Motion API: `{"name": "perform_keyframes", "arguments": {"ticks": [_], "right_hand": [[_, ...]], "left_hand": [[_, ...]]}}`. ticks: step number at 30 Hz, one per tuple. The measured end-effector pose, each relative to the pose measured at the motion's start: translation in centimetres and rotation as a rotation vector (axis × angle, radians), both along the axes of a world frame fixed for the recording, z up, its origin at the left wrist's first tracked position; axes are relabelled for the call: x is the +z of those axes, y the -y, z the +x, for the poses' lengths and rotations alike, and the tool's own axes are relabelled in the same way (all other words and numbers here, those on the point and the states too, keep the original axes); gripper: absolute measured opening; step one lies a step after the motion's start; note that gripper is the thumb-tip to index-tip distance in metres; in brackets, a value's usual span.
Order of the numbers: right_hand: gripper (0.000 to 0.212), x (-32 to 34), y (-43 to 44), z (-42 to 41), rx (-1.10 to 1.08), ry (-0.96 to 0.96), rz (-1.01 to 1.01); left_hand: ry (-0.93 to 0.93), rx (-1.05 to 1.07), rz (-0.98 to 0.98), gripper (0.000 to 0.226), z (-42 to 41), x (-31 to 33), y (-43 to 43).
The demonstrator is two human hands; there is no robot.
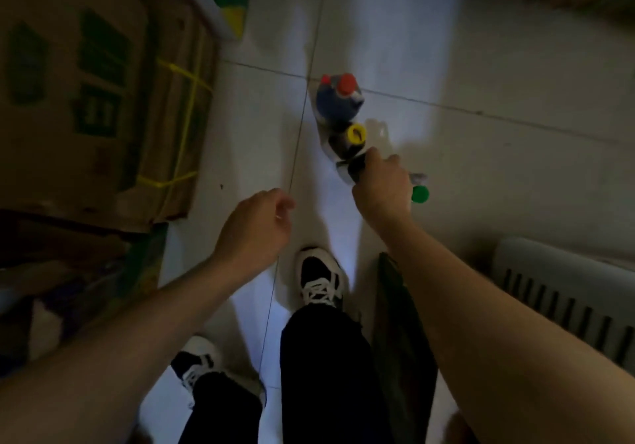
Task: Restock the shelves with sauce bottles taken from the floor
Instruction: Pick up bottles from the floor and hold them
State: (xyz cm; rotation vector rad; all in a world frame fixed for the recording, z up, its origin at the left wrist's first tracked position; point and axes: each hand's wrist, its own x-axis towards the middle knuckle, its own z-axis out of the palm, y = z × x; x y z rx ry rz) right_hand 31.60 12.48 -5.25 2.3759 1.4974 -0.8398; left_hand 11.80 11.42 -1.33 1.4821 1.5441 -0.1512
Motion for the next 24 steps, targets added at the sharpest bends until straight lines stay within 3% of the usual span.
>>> {"name": "perform_keyframes", "arguments": {"ticks": [3, 5, 7, 9, 11, 14, 19, 22, 24], "right_hand": [[0.020, 1.6, -0.9, 0.8, 0.050, -0.051, -0.039], [0.020, 4.0, -1.8, 1.1, 0.131, -0.111, -0.080], [0.019, 7.0, -2.7, 1.3, 0.215, -0.241, -0.122], [0.012, 10.0, -3.8, 2.0, 0.142, -0.474, -0.204], [0.014, 12.4, -4.9, 3.0, 0.035, -0.742, -0.298], [0.016, 14.0, -6.6, 3.3, -0.015, -0.983, -0.254], [0.019, 12.5, -7.8, 0.5, -0.346, -1.200, -0.106], [0.022, 11.3, -8.3, -0.9, -0.329, -1.232, -0.070], [0.020, 10.8, -8.6, -1.8, -0.334, -1.204, -0.037]], "left_hand": [[0.005, -0.058, -0.021, 0.040, -0.6, -1.2, 0.0], [0.034, -0.116, -0.052, 0.064, -0.6, -1.1, -0.9], [0.098, -0.181, -0.110, 0.091, -0.1, -0.4, -2.3], [0.164, -0.215, -0.221, 0.106, 0.3, 0.6, -3.8], [0.278, -0.170, -0.452, 0.091, 0.1, 1.8, -5.4], [0.463, -0.098, -0.745, 0.059, -1.4, 3.7, -7.4], [0.669, 0.271, -0.928, 0.093, -4.4, 6.0, -8.3], [0.639, 0.269, -0.905, 0.113, -4.8, 6.9, -7.9], [0.657, 0.281, -0.899, 0.106, -4.8, 7.2, -7.5]]}}
